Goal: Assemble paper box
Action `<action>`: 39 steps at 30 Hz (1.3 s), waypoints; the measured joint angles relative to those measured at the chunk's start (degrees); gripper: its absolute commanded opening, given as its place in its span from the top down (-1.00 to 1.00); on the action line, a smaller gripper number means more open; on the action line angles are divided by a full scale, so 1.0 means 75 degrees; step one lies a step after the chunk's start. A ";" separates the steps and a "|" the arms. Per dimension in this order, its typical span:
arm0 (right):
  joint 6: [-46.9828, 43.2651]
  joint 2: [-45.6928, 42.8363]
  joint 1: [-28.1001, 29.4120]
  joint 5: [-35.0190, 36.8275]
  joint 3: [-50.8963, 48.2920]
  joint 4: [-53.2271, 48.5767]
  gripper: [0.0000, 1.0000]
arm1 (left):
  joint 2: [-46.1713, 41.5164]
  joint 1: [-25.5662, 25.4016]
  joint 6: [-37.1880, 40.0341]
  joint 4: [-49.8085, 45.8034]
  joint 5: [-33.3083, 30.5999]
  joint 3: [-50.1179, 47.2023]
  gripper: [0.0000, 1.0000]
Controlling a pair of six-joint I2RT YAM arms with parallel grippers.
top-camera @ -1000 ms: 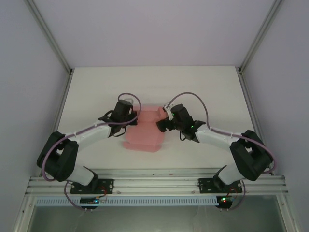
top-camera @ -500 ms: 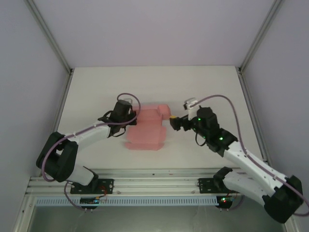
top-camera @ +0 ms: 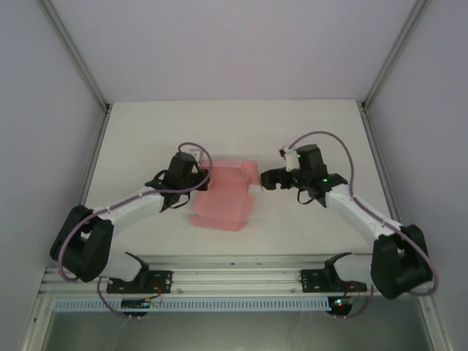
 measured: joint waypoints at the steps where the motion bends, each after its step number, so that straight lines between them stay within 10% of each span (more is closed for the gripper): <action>1: -0.0070 0.0184 0.0189 -0.0117 0.0111 0.0047 -0.91 | 0.0003 0.0012 0.0000 0.0003 0.0003 0.0000 1.00; 12: -0.0289 0.1705 0.1247 0.0318 0.0889 0.0297 -0.88 | 0.0233 0.0189 0.0038 -0.0163 -0.0227 -0.0003 1.00; 20: -0.0323 0.0618 0.1294 0.1145 0.0729 -0.0198 -0.77 | 0.0233 0.0070 -0.0035 -0.0399 -0.0425 0.0055 1.00; 28: -0.0568 -0.0653 0.0912 0.0090 0.0154 -0.0431 -0.61 | 0.0221 0.0041 -0.0032 -0.0443 -0.0376 0.0085 1.00; 39: -0.1040 0.0880 0.1227 -0.0539 0.0950 -0.0198 -0.48 | 0.0146 0.0041 -0.0096 -0.0437 -0.0192 0.0085 1.00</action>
